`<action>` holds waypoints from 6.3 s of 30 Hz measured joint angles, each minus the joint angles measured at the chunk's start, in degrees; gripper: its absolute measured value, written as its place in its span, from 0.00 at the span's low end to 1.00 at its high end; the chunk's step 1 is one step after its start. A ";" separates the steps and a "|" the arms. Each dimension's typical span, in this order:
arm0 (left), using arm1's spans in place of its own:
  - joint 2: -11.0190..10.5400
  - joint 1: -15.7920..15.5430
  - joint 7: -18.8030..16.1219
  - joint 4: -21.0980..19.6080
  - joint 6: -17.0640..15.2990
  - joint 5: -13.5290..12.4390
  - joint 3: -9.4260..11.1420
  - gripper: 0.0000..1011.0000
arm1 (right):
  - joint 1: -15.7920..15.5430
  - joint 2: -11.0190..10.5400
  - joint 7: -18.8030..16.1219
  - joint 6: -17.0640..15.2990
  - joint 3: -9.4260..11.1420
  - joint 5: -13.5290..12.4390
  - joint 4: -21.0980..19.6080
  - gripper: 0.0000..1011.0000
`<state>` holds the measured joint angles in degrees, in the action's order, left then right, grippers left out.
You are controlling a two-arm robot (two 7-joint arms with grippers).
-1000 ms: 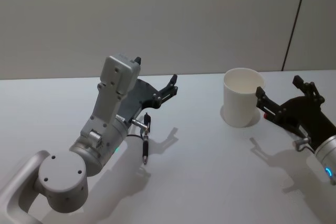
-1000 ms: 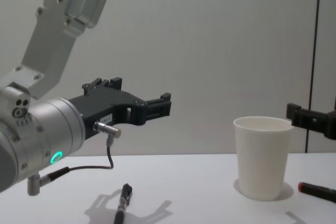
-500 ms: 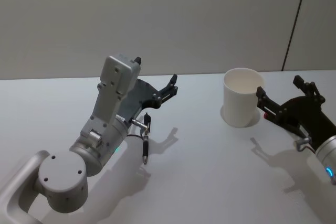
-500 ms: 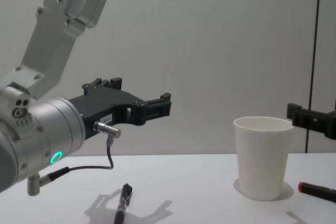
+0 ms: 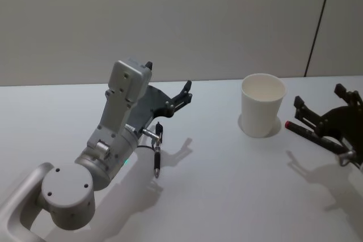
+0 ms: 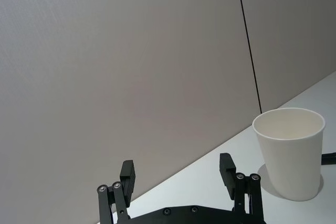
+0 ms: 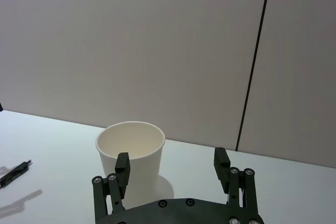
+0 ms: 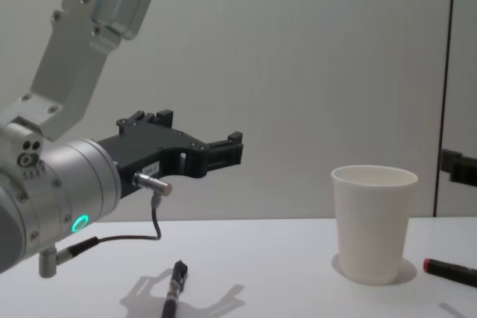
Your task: Place the pen into the pen holder.
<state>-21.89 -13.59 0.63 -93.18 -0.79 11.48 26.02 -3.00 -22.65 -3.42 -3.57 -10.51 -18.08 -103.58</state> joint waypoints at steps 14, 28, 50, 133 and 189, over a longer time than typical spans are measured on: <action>0.00 0.00 0.00 0.00 0.00 0.00 0.00 0.99 | -2.37 -3.50 1.61 -2.40 2.91 -1.90 -2.23 0.99; 0.00 0.00 -0.01 0.00 0.00 0.00 0.00 0.99 | -2.90 -6.31 2.26 -6.13 5.56 -3.14 -2.63 0.99; 0.00 0.00 -0.01 0.00 0.00 0.00 0.00 0.99 | 3.95 -5.37 -3.05 -19.73 4.95 -4.45 1.96 0.99; 0.00 0.00 0.00 0.00 0.00 0.00 0.00 0.99 | 13.69 0.23 -11.23 -28.86 -1.05 4.76 16.52 0.99; 0.00 0.00 0.00 0.00 0.00 0.00 0.00 0.99 | 11.23 -0.39 -7.30 -29.56 -0.07 4.71 11.72 0.99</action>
<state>-21.89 -13.59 0.63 -93.18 -0.79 11.48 26.03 8.23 -23.04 -10.72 -33.13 -10.58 -13.36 -91.86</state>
